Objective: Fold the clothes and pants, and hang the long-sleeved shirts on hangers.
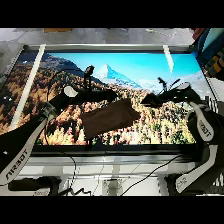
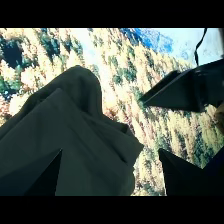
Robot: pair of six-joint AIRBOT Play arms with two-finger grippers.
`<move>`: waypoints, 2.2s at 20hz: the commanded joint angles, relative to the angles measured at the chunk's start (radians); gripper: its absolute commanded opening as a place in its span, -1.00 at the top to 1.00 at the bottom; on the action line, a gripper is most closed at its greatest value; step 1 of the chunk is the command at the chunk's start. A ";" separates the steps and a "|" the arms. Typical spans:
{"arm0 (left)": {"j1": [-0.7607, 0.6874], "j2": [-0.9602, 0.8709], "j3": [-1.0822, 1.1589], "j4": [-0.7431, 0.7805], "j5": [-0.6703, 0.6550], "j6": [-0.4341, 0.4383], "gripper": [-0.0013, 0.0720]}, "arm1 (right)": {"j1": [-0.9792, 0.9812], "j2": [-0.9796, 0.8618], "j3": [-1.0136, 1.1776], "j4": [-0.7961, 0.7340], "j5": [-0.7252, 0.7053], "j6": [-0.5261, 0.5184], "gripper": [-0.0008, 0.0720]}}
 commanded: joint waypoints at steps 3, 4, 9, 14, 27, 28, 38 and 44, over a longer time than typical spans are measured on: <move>0.002 0.001 0.000 0.000 0.000 0.000 -0.94 | 0.167 -0.072 -0.012 0.075 -0.025 0.017 -0.94; 0.002 0.001 0.000 0.000 0.000 0.000 -0.94 | 0.200 -0.072 -0.006 0.074 -0.024 0.017 -0.94; 0.002 0.001 0.000 0.005 -0.003 0.000 -0.94 | 0.336 -0.072 -0.006 0.057 -0.071 0.017 -0.60; 0.013 0.048 0.001 0.259 -0.026 0.000 -0.94 | 0.366 -0.027 -0.006 0.041 -0.100 0.018 0.94; 0.120 0.521 0.002 0.861 -0.104 0.000 0.20 | -0.296 0.743 -0.006 -0.372 -0.042 0.436 0.94; 0.120 0.527 0.002 0.861 -0.105 0.000 0.20 | -0.367 0.805 -0.006 -0.423 -0.043 0.478 0.94; 0.120 0.528 0.000 0.861 -0.104 0.000 0.20 | -0.994 1.086 -0.006 -0.912 0.241 0.816 0.94; 0.120 0.528 0.000 0.862 -0.104 0.000 0.20 | -1.146 1.082 -0.006 -0.923 0.231 0.917 0.41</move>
